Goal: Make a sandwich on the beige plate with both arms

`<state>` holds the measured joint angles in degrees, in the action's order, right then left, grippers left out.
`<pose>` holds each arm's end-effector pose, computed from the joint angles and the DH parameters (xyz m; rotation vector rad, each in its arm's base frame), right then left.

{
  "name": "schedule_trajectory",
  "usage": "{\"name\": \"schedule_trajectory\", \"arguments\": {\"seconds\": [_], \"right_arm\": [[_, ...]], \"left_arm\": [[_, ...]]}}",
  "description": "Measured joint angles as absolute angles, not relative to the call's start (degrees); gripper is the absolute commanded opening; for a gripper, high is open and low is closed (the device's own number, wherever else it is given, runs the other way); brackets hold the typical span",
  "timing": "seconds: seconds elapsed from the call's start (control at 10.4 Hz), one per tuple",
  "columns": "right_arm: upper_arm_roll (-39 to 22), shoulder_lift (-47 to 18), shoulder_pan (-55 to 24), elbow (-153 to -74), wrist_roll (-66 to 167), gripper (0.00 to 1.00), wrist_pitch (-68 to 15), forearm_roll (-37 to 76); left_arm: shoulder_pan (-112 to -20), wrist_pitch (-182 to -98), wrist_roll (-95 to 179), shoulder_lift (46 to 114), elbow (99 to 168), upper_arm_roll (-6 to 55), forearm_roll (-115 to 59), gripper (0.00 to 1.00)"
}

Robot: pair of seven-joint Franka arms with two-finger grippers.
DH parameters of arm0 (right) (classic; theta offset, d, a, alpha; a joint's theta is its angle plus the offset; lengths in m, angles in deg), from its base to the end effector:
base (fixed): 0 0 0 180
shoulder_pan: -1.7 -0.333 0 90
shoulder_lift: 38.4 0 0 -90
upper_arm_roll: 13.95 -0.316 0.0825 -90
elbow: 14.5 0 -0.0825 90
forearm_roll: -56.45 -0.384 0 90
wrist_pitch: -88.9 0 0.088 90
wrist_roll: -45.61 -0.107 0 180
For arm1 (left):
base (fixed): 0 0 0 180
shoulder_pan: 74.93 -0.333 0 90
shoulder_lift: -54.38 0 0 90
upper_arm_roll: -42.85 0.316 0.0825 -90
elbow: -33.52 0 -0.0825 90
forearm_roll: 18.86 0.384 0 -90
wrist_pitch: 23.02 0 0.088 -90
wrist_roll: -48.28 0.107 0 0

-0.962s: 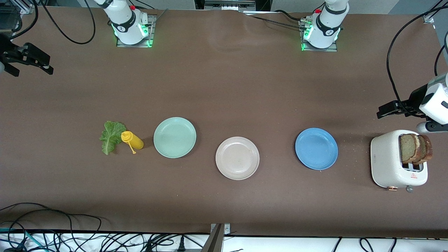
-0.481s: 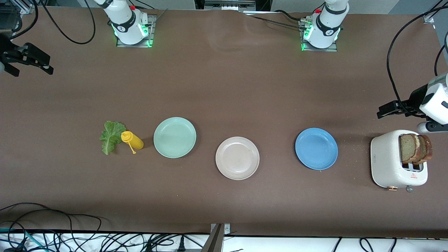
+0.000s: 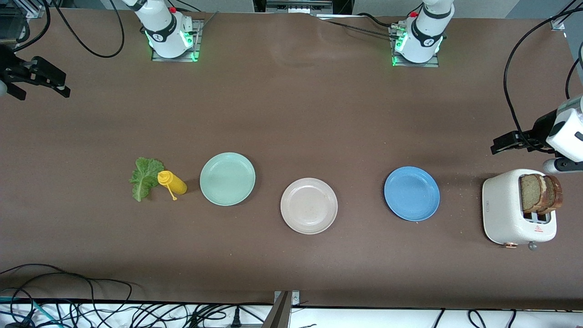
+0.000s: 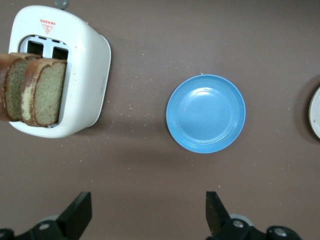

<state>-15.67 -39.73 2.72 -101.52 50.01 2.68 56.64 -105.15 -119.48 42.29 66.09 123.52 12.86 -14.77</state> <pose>0.5408 0.0065 0.6558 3.1342 0.1392 0.0143 0.6101 0.0349 0.5288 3.1077 0.1618 -0.1021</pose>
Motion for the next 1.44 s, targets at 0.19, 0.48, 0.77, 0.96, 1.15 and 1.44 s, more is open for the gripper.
{"name": "schedule_trajectory", "arguments": {"seconds": [0.19, 0.48, 0.77, 0.96, 1.15, 1.44], "right_arm": [[-15.67, -39.72, 2.72, -101.52, 50.01, 1.00, 2.68, 56.65], [-15.65, -39.72, 2.73, -101.52, 50.01, 1.00, 2.68, 56.65], [-15.61, -39.72, 2.73, -101.52, 50.01, 1.00, 2.69, 56.65], [-15.60, -39.73, 2.75, -101.52, 50.01, 1.00, 2.70, 56.65], [-15.55, -39.73, 2.78, -101.52, 50.01, 1.00, 2.70, 56.66], [-14.37, -39.72, 2.91, -101.52, 50.00, 1.00, 2.70, 56.69]], "left_arm": [[-105.15, -119.48, 42.29, 66.09, 123.53, 12.86, -14.77, 1.00], [-105.16, -119.48, 42.29, 66.09, 123.53, 12.87, -14.77, 1.00], [-105.15, -119.48, 42.29, 66.09, 123.53, 12.85, -14.77, 1.00], [-104.70, -119.48, 42.29, 66.08, 123.53, 13.21, -14.77, 1.00], [-100.96, -119.48, 42.29, 65.99, 123.53, 17.16, -14.76, 1.00], [-94.21, -119.51, 42.33, 65.86, 123.53, 24.28, -14.77, 1.00]]}}
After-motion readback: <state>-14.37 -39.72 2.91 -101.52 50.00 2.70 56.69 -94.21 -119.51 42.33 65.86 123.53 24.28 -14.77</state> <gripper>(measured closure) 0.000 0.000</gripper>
